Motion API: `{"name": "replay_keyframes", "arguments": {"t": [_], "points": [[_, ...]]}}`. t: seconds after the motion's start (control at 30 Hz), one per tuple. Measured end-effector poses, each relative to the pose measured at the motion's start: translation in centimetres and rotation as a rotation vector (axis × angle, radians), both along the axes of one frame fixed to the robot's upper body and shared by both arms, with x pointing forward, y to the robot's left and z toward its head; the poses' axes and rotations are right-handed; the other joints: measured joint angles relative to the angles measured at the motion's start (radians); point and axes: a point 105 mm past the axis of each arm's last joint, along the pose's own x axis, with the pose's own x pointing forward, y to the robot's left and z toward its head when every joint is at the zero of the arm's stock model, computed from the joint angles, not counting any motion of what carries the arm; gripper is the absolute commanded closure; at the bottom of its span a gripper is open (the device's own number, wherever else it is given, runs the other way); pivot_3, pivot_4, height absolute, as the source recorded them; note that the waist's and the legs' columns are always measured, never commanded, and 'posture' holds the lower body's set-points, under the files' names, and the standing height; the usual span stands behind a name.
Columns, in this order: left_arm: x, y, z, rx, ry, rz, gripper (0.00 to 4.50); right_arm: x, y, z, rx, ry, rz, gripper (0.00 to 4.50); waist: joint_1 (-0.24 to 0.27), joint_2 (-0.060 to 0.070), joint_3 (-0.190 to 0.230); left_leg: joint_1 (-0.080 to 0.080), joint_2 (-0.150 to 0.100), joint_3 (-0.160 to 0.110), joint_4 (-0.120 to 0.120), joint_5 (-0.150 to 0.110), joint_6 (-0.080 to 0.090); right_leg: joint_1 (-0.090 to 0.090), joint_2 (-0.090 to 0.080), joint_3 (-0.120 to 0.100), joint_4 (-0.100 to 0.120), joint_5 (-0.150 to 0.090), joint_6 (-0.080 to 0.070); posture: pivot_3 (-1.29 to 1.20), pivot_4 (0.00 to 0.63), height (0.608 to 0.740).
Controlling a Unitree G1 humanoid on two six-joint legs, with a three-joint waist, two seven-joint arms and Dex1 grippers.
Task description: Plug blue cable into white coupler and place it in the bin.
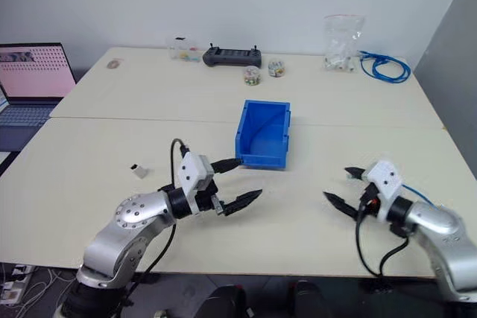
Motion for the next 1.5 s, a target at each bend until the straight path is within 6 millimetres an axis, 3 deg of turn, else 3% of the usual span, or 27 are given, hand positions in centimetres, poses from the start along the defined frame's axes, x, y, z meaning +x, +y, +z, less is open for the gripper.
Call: {"name": "replay_keyframes", "arguments": {"t": [0.27,0.4,0.53,0.77,0.97,1.07,1.23,1.33,1.37,1.5], "points": [[-0.5,-1.6,-0.2,0.068,0.014,-0.115,0.0,4.2,-5.7,-1.3,-0.187,0.141,-0.041,0.04,-0.006,-0.001,0.001,0.003,0.002,0.007,0.0,0.0,0.0,0.0,0.003,0.008,0.001,0.0,0.0,0.0,0.15,0.74],[-0.6,-1.7,-0.7,0.091,0.018,-0.124,0.0,5.9,-6.7,-1.7,-0.213,0.222,-0.036,0.04,-0.009,-0.001,0.001,0.004,0.002,0.008,0.0,0.0,0.0,-0.001,0.003,0.012,0.001,0.001,0.001,0.0,0.15,0.74],[-0.5,-1.8,-1.2,0.11,0.021,-0.127,0.0,7.1,-7.0,-1.3,-0.191,0.282,-0.031,1.05,-0.011,-0.001,0.002,0.005,0.002,0.008,0.0,0.0,0.0,-0.001,0.003,0.015,0.001,0.001,0.001,0.0,0.15,0.74],[-1.0,-1.4,-2.1,0.164,0.036,-0.154,0.0,6.6,-6.7,-1.9,-0.182,0.412,0.056,2.84,-0.011,-0.001,0.002,0.005,0.001,0.008,0.0,0.0,0.0,-0.001,0.003,0.016,0.001,0.002,0.0,0.0,0.15,0.74],[-0.9,-1.4,-1.7,0.171,0.015,-0.165,0.0,6.7,-6.6,-2.1,-0.242,0.39,0.098,4.33,-0.012,-0.001,0.001,0.006,0.001,0.008,0.0,0.0,0.0,-0.001,0.003,0.016,0.002,0.002,0.001,0.0,0.15,0.74],[-0.7,-1.4,-1.5,0.176,0.01,-0.164,0.0,6.9,-6.2,-2.0,-0.313,0.341,0.154,4.47,-0.015,-0.001,0.001,0.006,0.001,0.009,0.0,0.0,0.0,-0.001,0.003,0.016,0.002,0.002,0.001,0.0,0.15,0.74],[-1.0,0.3,-2.4,0.236,0.046,-0.138,0.0,6.4,-3.8,-1.7,-0.386,0.28,0.312,4.47,-0.028,-0.001,0.002,0.007,0.003,0.009,-0.001,0.0,0.0,-0.001,0.003,0.018,0.003,0.002,0.002,0.0,0.15,0.74],[-1.9,4.0,-3.9,0.341,0.087,-0.083,0.0,5.1,0.5,-0.3,-0.407,0.221,0.514,4.47,-0.028,0.001,0.003,0.009,0.005,0.009,-0.001,0.0,0.0,-0.001,0.005,0.018,0.004,0.001,0.001,0.0,0.15,0.74],[-1.9,4.1,-3.9,0.346,0.088,-0.08,0.0,5.0,0.7,-0.3,-0.407,0.217,0.523,4.47,-0.028,0.001,0.003,0.009,0.006,0.009,-0.001,0.0,0.0,-0.001,0.006,0.018,0.004,0.001,0.001,0.0,0.15,0.74],[-2.0,6.4,-4.1,0.396,0.072,-0.038,0.0,3.8,6.5,0.7,-0.374,0.139,0.709,4.47,-0.023,0.001,0.003,0.011,0.007,0.01,-0.001,0.0,0.0,0.0,0.006,0.018,0.004,0.001,0.001,0.0,0.15,0.74]]}}
